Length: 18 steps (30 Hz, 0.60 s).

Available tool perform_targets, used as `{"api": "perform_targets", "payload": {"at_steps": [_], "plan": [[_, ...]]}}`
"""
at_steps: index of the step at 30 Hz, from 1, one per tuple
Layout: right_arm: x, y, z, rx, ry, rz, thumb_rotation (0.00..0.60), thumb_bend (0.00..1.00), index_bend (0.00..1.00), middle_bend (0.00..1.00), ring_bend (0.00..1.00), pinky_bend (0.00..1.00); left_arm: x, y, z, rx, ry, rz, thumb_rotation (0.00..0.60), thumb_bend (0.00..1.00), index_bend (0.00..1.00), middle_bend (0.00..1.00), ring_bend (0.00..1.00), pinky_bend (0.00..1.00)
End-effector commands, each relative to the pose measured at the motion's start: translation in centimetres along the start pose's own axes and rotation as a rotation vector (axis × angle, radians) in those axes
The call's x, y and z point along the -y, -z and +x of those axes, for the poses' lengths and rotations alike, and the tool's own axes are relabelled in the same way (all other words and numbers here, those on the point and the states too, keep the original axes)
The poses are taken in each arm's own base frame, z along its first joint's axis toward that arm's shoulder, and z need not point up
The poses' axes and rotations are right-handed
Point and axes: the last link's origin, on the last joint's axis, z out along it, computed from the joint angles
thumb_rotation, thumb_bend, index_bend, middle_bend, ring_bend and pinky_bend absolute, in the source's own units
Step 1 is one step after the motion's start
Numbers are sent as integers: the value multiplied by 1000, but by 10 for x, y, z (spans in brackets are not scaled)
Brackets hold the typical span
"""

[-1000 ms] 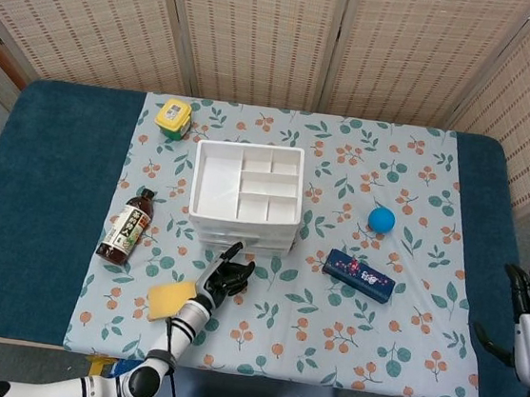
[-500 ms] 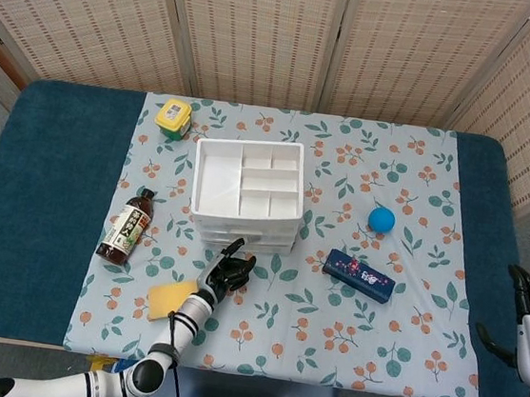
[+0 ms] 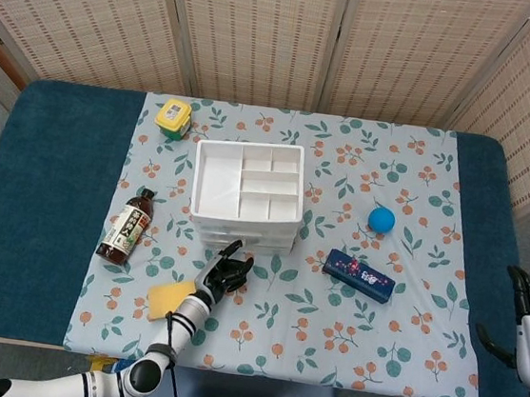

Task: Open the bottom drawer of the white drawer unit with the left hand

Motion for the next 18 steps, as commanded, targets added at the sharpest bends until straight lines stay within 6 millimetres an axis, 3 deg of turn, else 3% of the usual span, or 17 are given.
{"api": "perform_targets", "payload": {"at_steps": [1,18], "plan": [[0,0,0,1,0,1,600,253,0,75,49,116,1,2,1,2,-1,2,600,447,376,1000,1000,1000],[0,2,-3,4,-6,5,600,253,0,76,49,116,10,20,9,5,4,18,600,447,384,1000,1000,1000]]}}
